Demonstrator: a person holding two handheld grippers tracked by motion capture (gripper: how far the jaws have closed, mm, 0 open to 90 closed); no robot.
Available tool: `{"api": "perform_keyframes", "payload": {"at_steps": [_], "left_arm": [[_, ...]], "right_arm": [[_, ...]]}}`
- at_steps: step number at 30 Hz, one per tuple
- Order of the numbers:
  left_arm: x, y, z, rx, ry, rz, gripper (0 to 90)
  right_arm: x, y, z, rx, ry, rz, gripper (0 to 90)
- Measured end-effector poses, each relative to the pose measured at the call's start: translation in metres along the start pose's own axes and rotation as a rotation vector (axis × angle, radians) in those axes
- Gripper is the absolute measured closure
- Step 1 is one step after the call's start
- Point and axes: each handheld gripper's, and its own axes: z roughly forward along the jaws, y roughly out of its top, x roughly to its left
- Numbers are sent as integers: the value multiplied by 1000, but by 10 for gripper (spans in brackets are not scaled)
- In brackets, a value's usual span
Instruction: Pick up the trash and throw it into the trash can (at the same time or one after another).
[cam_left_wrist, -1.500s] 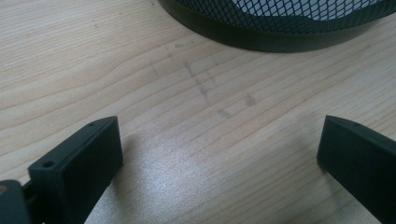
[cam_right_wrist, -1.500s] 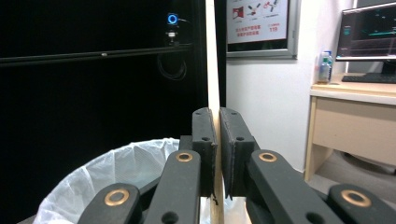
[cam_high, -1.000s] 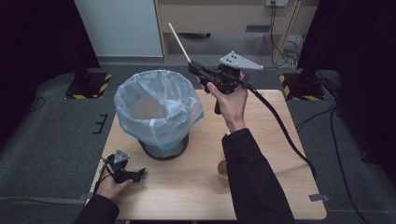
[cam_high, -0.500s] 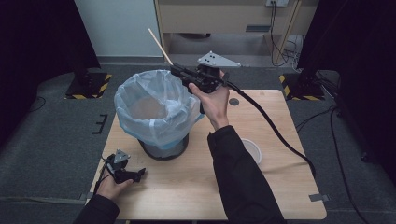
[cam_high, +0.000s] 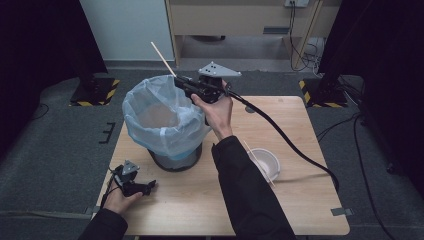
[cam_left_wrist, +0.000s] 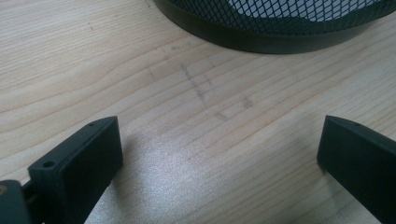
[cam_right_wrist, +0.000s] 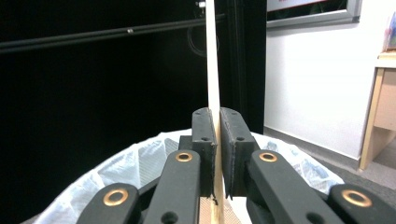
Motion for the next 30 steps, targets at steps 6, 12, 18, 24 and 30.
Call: {"api": "perform_keyframes", "payload": {"at_steps": [6,12,18,24,30], "left_arm": [[0,0,0,0,-1,1,0],[0,0,0,-1,-2,3,0],[0,0,0,0,-3,4,0],[0,0,0,0,-2,3,0],[-1,0,0,1,-2,4,0]], "right_arm": [[0,-2,2,-22,6,1,704],[-3,16,-19,-55,-43,-46,580],[-18,33,-63,-88,-122,-54,517],[-37,32,-116,-104,-203,-34,461],[-47,16,-159,-61,-268,-39,461]]}}
